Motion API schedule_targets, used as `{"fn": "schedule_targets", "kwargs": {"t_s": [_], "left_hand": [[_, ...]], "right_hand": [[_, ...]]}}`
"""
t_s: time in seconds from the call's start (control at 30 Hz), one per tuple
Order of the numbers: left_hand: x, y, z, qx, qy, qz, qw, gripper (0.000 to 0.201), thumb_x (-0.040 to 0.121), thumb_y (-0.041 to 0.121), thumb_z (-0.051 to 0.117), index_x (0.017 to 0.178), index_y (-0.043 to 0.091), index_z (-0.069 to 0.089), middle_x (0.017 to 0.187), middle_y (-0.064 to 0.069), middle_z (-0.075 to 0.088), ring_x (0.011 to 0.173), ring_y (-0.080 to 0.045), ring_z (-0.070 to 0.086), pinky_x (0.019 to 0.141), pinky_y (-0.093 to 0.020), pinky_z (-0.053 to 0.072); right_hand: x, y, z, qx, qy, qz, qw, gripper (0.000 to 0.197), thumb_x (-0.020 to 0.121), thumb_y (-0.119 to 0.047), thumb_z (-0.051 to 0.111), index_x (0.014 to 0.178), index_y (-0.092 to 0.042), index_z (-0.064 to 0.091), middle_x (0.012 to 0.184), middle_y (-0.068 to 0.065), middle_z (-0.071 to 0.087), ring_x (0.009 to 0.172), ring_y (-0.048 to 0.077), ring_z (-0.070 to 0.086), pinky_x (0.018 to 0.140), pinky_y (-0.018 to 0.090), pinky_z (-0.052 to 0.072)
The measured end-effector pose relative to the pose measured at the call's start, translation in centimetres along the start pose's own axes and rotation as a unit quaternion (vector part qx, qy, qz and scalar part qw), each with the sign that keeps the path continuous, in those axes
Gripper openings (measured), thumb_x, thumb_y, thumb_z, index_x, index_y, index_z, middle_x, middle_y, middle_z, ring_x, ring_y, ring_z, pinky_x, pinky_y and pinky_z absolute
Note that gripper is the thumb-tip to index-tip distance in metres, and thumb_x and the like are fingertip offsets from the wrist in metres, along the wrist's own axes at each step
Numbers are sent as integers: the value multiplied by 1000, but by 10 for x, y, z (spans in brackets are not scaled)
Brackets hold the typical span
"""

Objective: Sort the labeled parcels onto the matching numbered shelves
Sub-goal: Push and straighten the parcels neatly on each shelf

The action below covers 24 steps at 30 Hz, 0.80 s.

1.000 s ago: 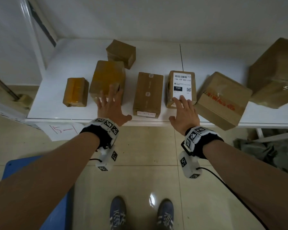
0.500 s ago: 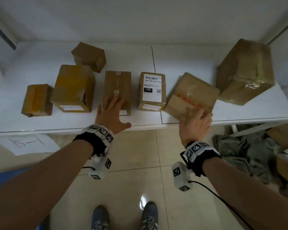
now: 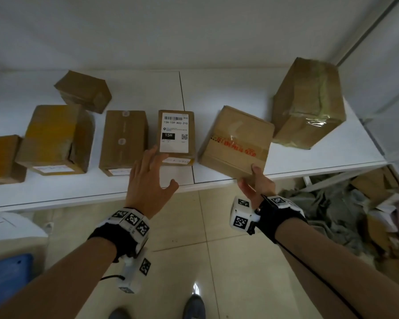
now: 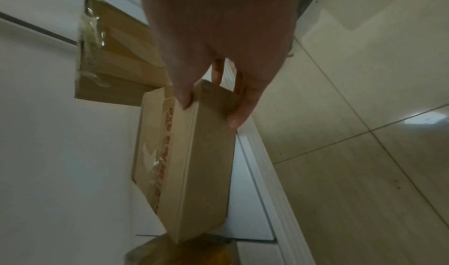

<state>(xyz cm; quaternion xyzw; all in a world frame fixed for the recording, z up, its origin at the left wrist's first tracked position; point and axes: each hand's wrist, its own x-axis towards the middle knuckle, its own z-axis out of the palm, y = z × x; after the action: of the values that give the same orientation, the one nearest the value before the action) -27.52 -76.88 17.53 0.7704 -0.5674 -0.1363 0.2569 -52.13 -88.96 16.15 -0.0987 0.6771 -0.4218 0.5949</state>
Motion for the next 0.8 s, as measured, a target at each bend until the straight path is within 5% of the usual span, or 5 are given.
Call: {"fn": "schedule_targets", "kwargs": {"t_s": [0.13, 0.33, 0.53, 0.7, 0.8], "left_hand": [[2, 5, 6, 0, 10, 5, 1000, 64, 75, 29, 74, 133, 18, 47, 148, 0, 38, 130, -25, 43, 107, -48, 42], [3, 4, 9, 16, 9, 1, 1000, 63, 76, 30, 74, 132, 19, 48, 148, 0, 38, 128, -26, 43, 106, -47, 43], [4, -5, 3, 20, 0, -44, 999, 63, 78, 33, 72, 135, 23, 48, 153, 3, 33, 134, -24, 40, 109, -47, 38], [7, -11, -4, 3, -18, -44, 999, 72, 79, 33, 72, 143, 21, 42, 151, 1, 40, 141, -23, 34, 116, -49, 31], [11, -12, -5, -1, -49, -53, 997, 78, 82, 34, 70, 150, 19, 35, 152, -2, 40, 146, -26, 26, 121, -51, 21]], "right_hand": [[11, -18, 3, 23, 28, -52, 998, 44, 89, -29, 75, 120, -10, 49, 97, 9, 61, 79, 26, 65, 67, 33, 61], [32, -35, 6, -10, 49, -96, 994, 26, 92, -32, 71, 111, -19, 57, 88, 1, 62, 80, 19, 62, 63, 27, 55], [47, -48, 10, -37, 88, -103, 990, 36, 97, -18, 62, 133, -10, 59, 122, 15, 66, 96, 25, 62, 54, 19, 55], [21, -40, 27, -136, 214, -159, 954, 21, 101, -27, 51, 119, -16, 49, 118, 8, 54, 97, 27, 57, 89, 31, 47], [-21, -11, 55, -177, 116, -278, 937, 10, 104, -18, 45, 105, -12, 52, 102, 9, 57, 91, 25, 58, 76, 29, 42]]}}
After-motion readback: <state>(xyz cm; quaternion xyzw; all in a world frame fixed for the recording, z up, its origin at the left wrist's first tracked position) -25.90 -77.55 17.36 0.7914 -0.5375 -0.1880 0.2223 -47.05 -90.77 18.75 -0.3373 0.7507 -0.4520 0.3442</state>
